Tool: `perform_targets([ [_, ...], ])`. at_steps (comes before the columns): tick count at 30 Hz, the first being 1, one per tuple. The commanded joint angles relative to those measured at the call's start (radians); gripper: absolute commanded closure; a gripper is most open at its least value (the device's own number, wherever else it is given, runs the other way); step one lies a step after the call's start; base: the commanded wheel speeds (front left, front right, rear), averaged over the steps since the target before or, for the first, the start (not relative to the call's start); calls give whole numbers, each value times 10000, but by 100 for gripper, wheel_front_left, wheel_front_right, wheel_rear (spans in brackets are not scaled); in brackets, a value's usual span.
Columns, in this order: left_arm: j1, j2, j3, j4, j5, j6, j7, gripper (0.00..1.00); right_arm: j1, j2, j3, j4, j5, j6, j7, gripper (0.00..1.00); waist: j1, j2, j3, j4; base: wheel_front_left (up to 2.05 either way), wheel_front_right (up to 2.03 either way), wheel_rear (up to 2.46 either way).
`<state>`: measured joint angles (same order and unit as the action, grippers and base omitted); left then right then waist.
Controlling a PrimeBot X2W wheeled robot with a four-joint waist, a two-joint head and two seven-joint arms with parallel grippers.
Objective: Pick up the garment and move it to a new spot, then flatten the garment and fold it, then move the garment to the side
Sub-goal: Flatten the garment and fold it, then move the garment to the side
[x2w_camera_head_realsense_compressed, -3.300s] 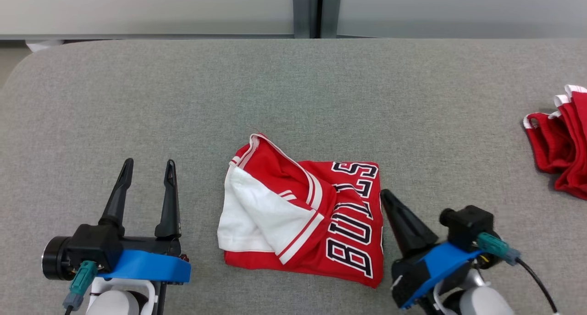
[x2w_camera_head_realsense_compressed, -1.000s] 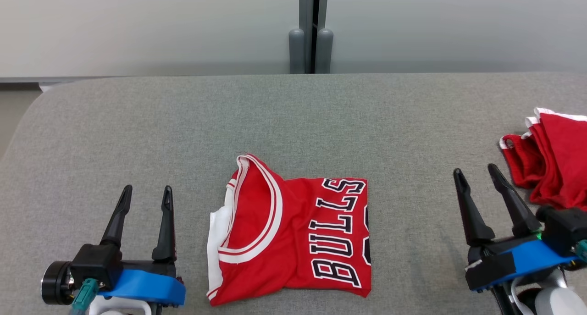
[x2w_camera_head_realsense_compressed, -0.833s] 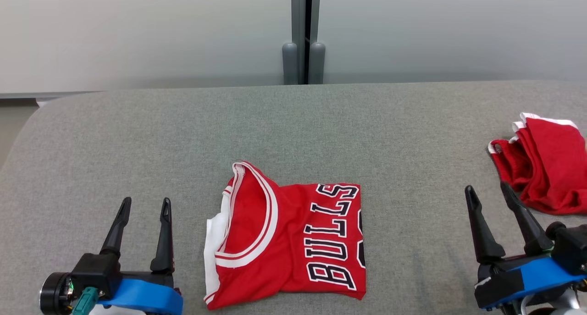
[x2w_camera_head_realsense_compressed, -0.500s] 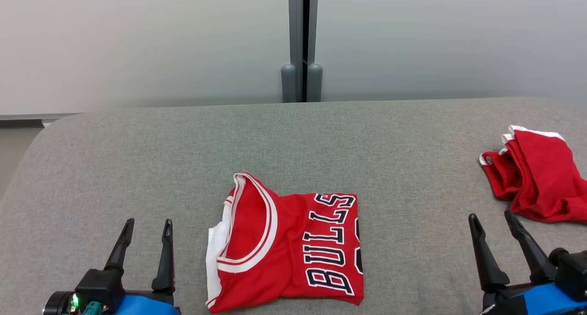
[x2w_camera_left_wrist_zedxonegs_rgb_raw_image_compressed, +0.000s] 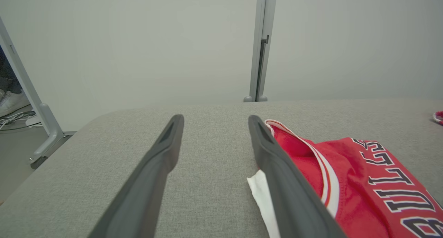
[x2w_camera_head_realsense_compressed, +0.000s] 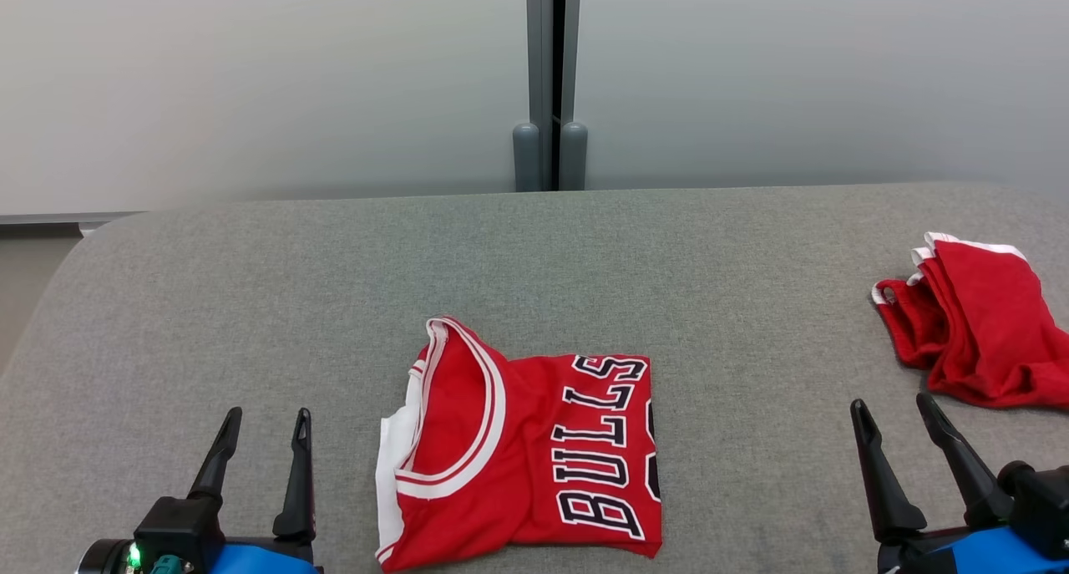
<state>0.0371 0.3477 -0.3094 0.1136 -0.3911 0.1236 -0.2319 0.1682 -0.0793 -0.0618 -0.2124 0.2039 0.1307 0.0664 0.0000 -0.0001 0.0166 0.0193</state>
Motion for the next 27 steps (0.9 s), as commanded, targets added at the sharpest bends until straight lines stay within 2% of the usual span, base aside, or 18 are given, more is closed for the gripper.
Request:
perform_targets([
  [1,55,53,-21,27,-25,20,-17,0,148,41,-18,-53,-65,1,23,0,0,1,-18,-10,0,0,0],
  [12,-106,114,-45,-8,-45,88,-38,0,153,121,-47,-131,-56,1,196,0,0,1,16,53,0,0,0],
  [18,-668,141,-38,-283,134,95,-100,0,-375,-66,252,73,-51,1,425,0,0,1,662,371,0,0,0],
  [23,-1333,68,-47,-556,348,45,-187,0,-1087,-198,1046,1051,66,1,433,0,0,1,1507,819,0,0,0],
  [27,-1814,-90,-107,-641,484,-76,-262,0,-1772,-156,1617,2409,346,1,199,0,0,1,2076,1213,0,0,0],
])
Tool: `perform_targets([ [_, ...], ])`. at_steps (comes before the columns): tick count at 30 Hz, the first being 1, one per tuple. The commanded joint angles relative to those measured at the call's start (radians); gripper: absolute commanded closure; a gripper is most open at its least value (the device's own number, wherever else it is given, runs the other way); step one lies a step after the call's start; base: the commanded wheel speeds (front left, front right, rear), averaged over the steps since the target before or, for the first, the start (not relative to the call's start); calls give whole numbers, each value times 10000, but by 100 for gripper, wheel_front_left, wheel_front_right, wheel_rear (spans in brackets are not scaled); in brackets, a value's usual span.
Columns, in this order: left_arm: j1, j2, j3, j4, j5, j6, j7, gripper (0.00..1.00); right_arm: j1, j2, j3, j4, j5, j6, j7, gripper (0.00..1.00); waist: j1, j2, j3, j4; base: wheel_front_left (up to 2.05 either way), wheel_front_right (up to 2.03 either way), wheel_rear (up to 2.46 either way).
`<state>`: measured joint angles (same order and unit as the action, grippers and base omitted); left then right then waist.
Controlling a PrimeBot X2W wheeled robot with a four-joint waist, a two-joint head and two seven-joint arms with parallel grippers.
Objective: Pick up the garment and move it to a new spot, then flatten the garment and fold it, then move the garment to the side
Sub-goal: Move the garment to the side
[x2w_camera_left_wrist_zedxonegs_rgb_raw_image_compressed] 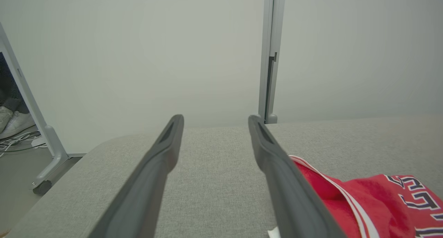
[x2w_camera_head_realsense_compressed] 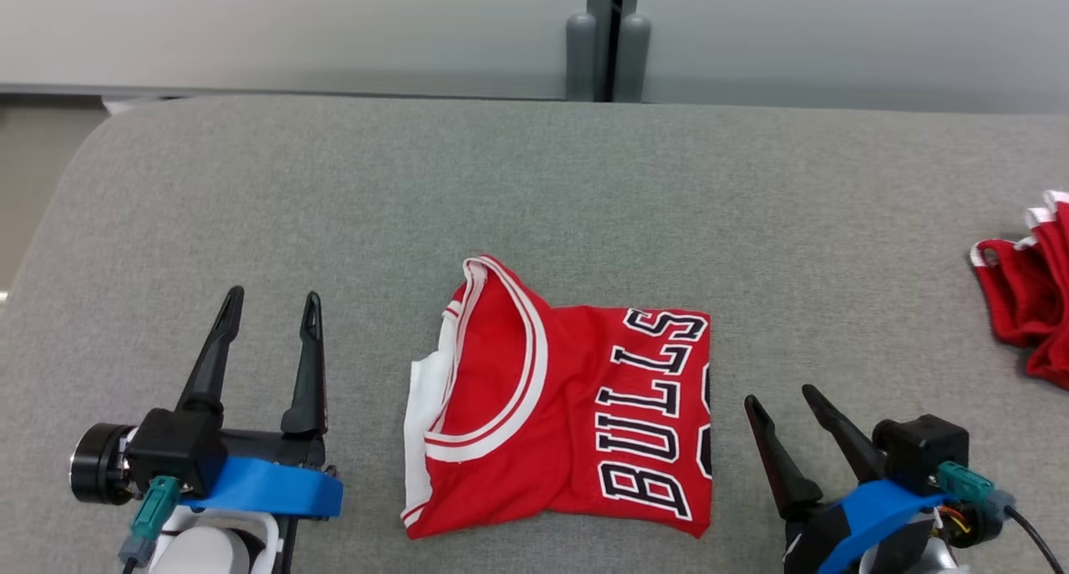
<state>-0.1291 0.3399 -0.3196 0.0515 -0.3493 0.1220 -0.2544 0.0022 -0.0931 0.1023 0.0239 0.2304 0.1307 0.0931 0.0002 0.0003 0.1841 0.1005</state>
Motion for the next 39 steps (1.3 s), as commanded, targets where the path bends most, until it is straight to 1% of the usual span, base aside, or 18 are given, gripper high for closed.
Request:
perform_targets([
  [1,-246,-58,-13,1,89,-92,-47,0,-271,17,47,404,116,1,-133,0,-2,-3,503,497,0,0,0],
  [2,-349,-117,-37,29,98,-145,-64,0,-412,45,110,759,167,1,-187,0,-2,-3,618,610,0,0,0],
  [3,-349,-117,-37,29,98,-145,-64,0,-412,45,110,759,167,1,-187,0,-2,-3,618,610,0,0,0],
  [7,-632,-295,-18,135,190,-264,-107,0,-978,86,366,1923,311,1,-396,0,-2,-3,938,856,0,0,0],
  [11,-764,-479,102,133,322,-374,-116,0,-1260,93,577,2758,432,1,-165,0,-2,-3,1010,959,0,0,0],
  [12,-750,-519,139,138,366,-418,-115,0,-1284,99,617,2858,489,1,-139,53,-2,-3,1001,972,0,0,0],
  [13,-729,-556,172,151,388,-436,-116,0,-1278,76,638,2955,539,1,-55,100,-2,-3,978,987,0,0,0],
  [18,-551,-744,322,254,544,-569,-110,0,-1177,-102,669,2634,697,1,-308,100,-2,-3,819,939,0,0,0],
  [21,-429,-792,419,270,631,-607,-111,0,-1126,-254,586,2224,647,-1,-530,100,-2,-3,701,673,0,0,0],
  [24,-315,-760,523,192,711,-656,-111,0,-1003,-471,476,1829,632,-2,-651,100,-2,-3,661,180,0,0,0],
  [27,-209,-682,659,86,744,-661,-110,0,-947,-700,324,1490,641,-2,-671,100,-2,-3,729,-512,0,0,0],
  [30,-223,-610,681,15,784,-726,-111,0,-858,-944,-109,1284,654,-2,-692,100,-2,-3,810,-1209,0,0,0],
  [34,-314,-529,666,-50,794,-762,-111,0,-896,-1043,-539,1176,744,-1,-654,100,-2,-3,926,-2059,0,0,0],
  [36,-408,-513,636,-107,782,-797,-62,0,-1010,-1051,-674,1137,765,-1,-622,100,-2,-3,1034,-2373,0,0,0],
  [39,-607,-461,532,-184,847,-857,43,0,-1340,-1121,-784,1213,859,-1,-631,100,-2,-3,1249,-2665,0,0,0],
])
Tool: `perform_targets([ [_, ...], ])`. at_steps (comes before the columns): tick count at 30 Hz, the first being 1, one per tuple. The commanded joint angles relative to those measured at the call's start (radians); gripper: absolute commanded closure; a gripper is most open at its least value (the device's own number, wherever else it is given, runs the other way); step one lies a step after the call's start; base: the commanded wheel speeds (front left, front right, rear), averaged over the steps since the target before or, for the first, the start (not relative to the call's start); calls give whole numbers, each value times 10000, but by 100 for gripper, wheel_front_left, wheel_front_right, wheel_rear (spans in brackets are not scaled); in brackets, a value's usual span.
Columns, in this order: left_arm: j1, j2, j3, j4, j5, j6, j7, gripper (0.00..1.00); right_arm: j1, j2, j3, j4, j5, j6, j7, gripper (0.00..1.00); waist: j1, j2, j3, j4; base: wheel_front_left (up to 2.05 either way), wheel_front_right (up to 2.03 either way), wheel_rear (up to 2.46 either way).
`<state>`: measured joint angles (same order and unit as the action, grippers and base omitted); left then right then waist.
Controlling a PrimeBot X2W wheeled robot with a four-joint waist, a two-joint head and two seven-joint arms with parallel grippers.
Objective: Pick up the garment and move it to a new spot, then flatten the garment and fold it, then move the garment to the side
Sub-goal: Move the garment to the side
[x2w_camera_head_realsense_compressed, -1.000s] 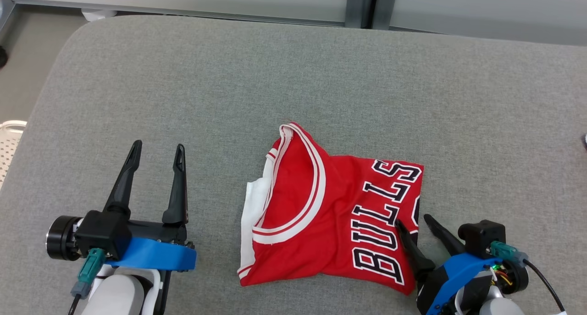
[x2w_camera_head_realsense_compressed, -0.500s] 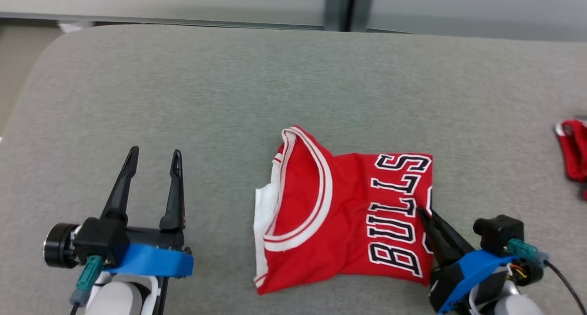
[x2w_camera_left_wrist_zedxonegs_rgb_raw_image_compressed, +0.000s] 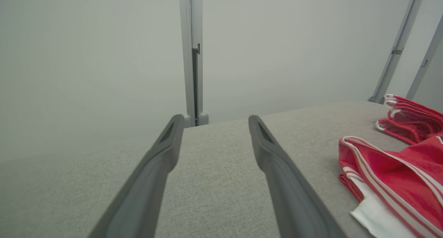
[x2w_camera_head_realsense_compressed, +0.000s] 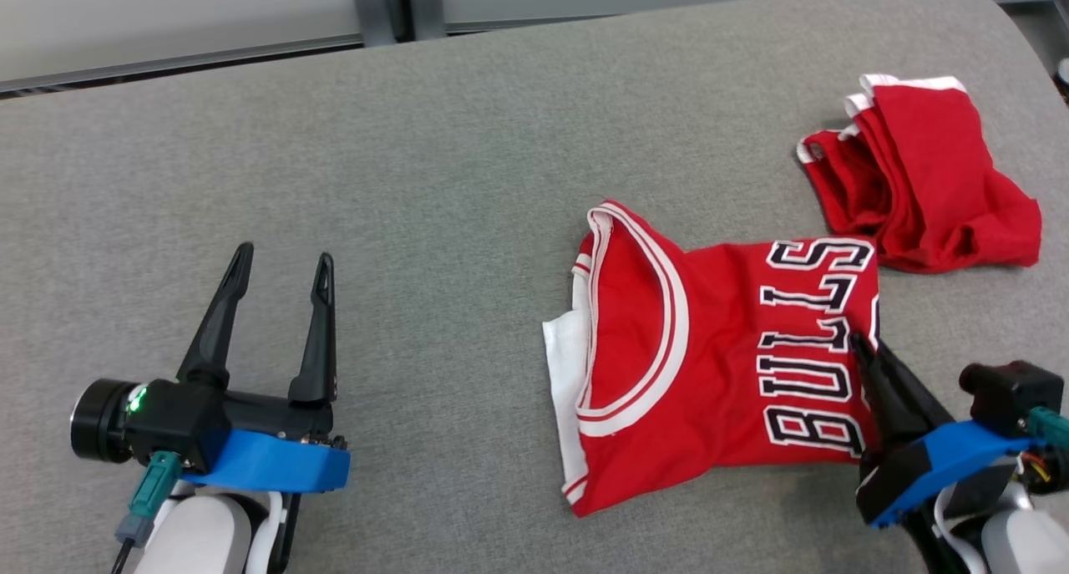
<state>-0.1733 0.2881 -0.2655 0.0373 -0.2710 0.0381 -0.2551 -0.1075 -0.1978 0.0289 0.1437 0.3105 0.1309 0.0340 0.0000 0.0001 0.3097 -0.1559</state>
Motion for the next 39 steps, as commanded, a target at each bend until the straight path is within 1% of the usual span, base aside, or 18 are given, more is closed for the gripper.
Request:
perform_targets([
  [1,-243,79,-27,-90,85,-30,62,0,-414,-113,-39,28,91,-1,-60,100,0,-1,104,-155,0,0,0],
  [5,-623,81,-148,-236,141,-97,158,0,-1391,-330,61,167,177,-2,-141,100,0,-1,557,-257,0,0,0],
  [9,-1087,51,-289,-381,250,-175,222,0,-2731,-742,-67,519,210,-2,-291,100,0,-1,1089,-190,0,0,0],
  [14,-1508,70,-387,-464,332,-227,200,0,-3871,-1342,-946,630,104,-2,-333,100,0,-1,1583,-167,0,0,0],
  [17,-1652,96,-433,-524,383,-219,185,0,-4194,-1632,-1726,657,43,-2,-191,100,0,-1,1824,-218,0,0,0],
  [21,-1884,123,-520,-515,435,-313,165,0,-4297,-1912,-2779,601,-28,-2,-86,100,0,-1,2088,-215,0,0,0],
  [25,-2114,143,-562,-476,484,-357,137,0,-4200,-1962,-3400,477,-138,-2,60,100,0,-1,2291,-235,0,0,0],
  [28,-2299,149,-598,-479,525,-379,112,0,-4231,-1943,-3601,506,-244,-2,184,100,0,-1,2466,-222,0,0,0],
  [30,-2424,167,-623,-479,550,-403,91,0,-4346,-1952,-3688,548,-561,-2,259,100,0,-1,2587,-196,0,0,0],
  [33,-2632,153,-708,-516,611,-471,79,0,-4453,-2010,-3844,699,-1393,-2,383,100,0,-1,2806,-106,0,0,0],
  [36,-2799,109,-816,-499,637,-522,56,0,-4478,-1857,-4240,894,-2643,-6,451,100,0,-1,2981,-7,0,0,0],
  [37,-2839,88,-855,-491,657,-536,53,0,-4516,-1754,-4334,897,-3108,-2,432,81,0,-1,3021,20,0,0,0],
  [38,-2864,73,-878,-483,656,-540,43,0,-4567,-1561,-4512,923,-3429,-4,428,49,0,-1,3052,37,0,0,0],
  [39,-2881,65,-889,-468,654,-539,29,0,-4592,-1458,-4668,864,-3891,-2,315,0,0,-1,3072,49,0,0,0],
])
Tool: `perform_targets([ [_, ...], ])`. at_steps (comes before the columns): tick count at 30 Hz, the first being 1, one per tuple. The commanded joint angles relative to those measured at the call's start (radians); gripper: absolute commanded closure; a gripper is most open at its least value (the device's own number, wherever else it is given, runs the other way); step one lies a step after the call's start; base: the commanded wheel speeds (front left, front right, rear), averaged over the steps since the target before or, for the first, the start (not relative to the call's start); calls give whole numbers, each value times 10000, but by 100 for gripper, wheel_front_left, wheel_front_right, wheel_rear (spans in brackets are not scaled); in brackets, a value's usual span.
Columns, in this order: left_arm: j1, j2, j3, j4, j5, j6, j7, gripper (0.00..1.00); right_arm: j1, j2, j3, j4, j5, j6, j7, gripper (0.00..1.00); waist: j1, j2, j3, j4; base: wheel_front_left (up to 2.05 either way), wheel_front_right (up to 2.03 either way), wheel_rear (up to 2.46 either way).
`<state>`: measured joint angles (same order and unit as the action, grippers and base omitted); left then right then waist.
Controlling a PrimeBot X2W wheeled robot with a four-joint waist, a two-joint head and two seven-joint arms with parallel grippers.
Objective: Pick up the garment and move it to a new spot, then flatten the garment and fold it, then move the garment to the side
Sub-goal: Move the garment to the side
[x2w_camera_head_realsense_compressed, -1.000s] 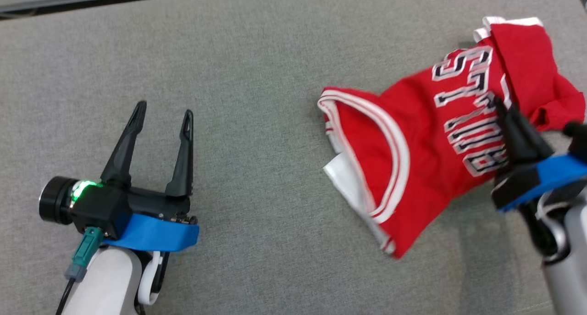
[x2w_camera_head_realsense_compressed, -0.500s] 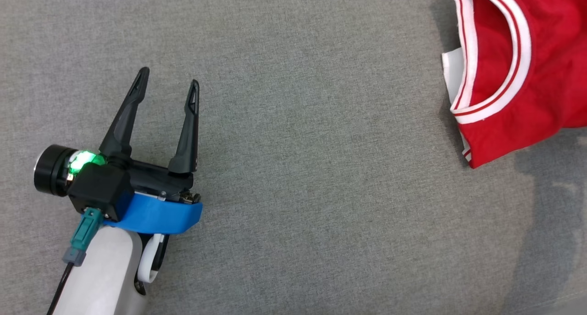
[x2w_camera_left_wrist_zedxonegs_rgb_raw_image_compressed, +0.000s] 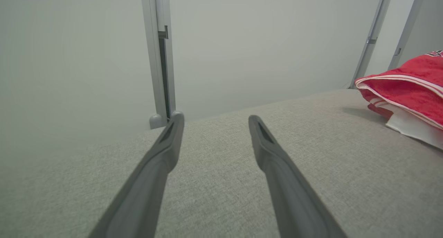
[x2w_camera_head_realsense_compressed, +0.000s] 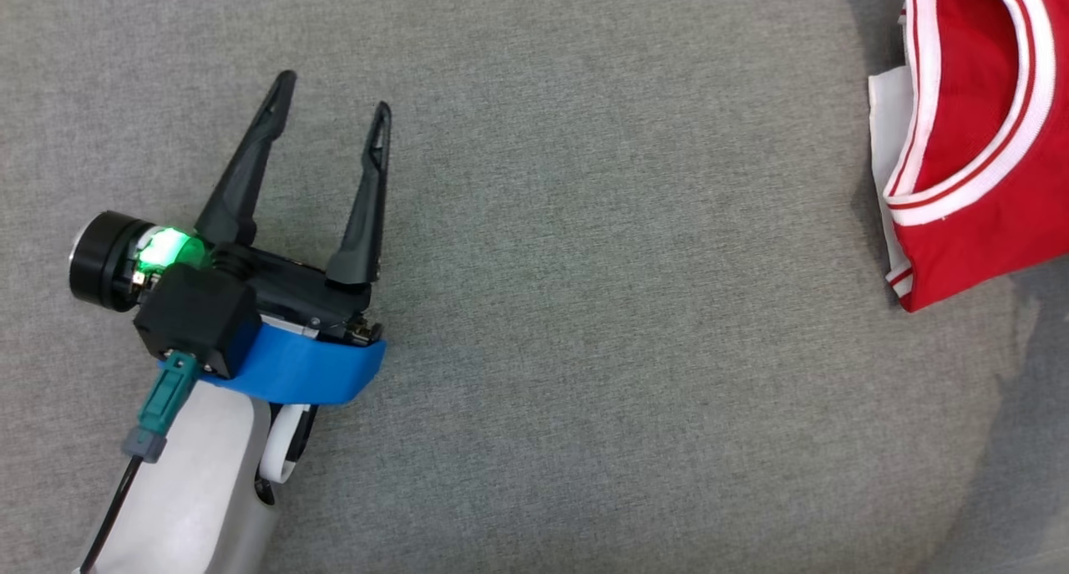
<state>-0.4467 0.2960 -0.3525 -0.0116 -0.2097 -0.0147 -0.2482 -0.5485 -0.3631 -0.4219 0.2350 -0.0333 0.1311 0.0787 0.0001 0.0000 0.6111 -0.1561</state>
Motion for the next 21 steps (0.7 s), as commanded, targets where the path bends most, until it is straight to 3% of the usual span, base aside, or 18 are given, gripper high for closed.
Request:
perform_targets([
  [1,-158,-25,-28,44,29,-21,-56,0,-228,377,-257,-111,-665,-4,-252,0,-1,0,68,63,0,0,0],
  [4,-145,-40,-22,113,-15,-25,-100,0,-215,872,-575,-154,-1279,-4,-482,0,-1,0,31,63,0,0,0],
  [11,104,-55,23,354,-93,1,-128,0,357,1617,-747,-481,-1316,-4,-1237,0,-1,0,-410,86,0,0,0],
  [21,1256,-157,412,923,-455,380,-168,0,2723,2941,978,-2160,-82,-4,-1969,0,-1,0,-2148,416,0,0,0],
])
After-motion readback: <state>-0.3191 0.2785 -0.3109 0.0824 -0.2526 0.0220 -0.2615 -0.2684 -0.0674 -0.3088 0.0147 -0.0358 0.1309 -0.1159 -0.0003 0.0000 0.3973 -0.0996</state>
